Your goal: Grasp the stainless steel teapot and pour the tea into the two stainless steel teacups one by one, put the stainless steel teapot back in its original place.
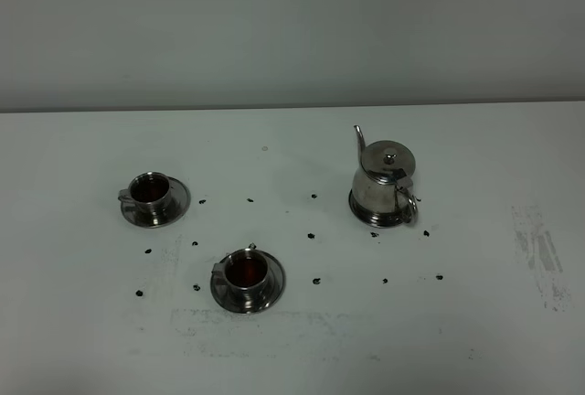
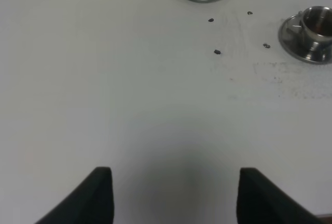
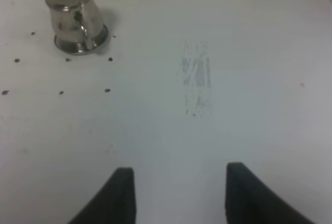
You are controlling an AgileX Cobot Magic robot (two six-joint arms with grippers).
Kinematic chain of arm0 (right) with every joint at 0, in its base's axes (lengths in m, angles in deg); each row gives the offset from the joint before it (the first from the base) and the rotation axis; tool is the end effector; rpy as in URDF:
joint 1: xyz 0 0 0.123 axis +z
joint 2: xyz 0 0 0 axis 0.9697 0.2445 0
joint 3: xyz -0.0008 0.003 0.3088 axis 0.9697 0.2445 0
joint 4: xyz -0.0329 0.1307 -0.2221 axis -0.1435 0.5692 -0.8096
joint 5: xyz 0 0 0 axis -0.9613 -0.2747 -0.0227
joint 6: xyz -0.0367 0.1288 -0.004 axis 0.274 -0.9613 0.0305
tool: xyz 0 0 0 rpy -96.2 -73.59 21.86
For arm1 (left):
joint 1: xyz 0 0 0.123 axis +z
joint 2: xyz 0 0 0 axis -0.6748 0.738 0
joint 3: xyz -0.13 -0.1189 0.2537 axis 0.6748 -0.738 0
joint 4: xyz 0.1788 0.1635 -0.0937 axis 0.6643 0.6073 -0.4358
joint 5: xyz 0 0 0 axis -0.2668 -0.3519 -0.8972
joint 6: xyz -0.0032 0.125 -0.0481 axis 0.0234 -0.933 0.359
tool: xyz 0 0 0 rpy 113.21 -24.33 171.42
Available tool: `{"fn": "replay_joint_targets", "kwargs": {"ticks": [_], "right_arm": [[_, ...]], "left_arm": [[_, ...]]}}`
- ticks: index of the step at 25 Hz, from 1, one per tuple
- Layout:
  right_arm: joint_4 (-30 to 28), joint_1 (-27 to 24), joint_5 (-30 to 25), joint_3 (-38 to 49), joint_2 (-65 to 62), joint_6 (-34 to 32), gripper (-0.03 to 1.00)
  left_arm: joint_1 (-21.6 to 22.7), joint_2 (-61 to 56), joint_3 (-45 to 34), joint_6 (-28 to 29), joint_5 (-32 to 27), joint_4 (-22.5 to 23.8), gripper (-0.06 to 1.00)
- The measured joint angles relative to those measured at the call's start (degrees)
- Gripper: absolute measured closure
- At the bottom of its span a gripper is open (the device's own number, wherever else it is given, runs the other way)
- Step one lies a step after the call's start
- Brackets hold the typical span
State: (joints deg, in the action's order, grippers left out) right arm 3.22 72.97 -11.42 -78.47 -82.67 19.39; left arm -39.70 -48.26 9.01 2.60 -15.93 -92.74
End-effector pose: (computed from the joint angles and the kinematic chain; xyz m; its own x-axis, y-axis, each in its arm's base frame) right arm 0.0104 0.0016 0.2618 -0.4780 0.0009 -0.8784 0.0254 0.9996 -0.0128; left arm 0.0200 -0.0140 0.2485 -0.4836 0.0468 -0.8741 0.0837 0.9965 0.0071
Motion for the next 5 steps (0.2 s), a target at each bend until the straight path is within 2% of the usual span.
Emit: {"fn": "replay_joint_targets", "kwargs": {"ticks": [5], "right_arm": [[0.00, 0.00, 0.00, 0.00, 0.00, 0.00, 0.58]], "left_arm": [[0.00, 0.00, 0.00, 0.00, 0.00, 0.00, 0.41]]}}
